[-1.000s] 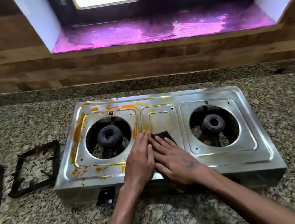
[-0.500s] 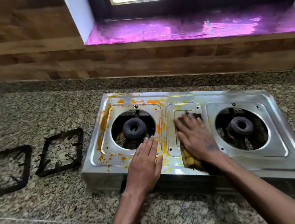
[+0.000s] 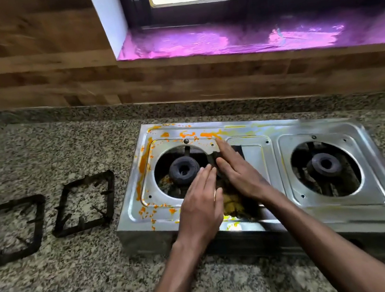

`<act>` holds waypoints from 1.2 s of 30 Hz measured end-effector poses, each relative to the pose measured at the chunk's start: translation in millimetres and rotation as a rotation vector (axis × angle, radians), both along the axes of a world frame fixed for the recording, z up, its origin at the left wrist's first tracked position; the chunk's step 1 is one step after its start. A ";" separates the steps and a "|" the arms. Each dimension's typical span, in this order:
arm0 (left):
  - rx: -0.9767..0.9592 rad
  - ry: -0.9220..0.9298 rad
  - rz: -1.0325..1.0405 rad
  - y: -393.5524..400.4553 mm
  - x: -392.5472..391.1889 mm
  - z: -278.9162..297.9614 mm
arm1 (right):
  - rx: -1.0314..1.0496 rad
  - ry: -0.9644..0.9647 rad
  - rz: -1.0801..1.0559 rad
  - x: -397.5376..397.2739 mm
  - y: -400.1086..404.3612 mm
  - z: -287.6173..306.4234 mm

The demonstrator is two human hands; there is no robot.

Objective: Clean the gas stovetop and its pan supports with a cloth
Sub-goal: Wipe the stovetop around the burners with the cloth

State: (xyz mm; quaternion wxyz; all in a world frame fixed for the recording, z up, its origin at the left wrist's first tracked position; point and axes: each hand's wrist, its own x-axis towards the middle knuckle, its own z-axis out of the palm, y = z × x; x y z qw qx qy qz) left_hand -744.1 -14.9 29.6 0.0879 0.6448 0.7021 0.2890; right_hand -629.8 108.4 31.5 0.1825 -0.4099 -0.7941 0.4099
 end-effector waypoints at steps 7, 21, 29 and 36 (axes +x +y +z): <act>-0.246 0.208 -0.033 65.4 54.7 -19.4 | 0.206 -0.046 -0.411 67.7 -11.6 2.2; -0.279 0.248 0.351 -60.9 -2.2 -29.3 | 0.392 -0.428 -0.165 72.4 -30.4 -32.8; -0.327 0.218 0.407 -57.9 8.3 -23.6 | 0.386 -0.421 -0.156 74.3 -31.8 -33.3; -0.297 0.200 0.507 -55.1 -28.1 -26.7 | 0.378 -0.444 -0.149 74.1 -31.0 -33.0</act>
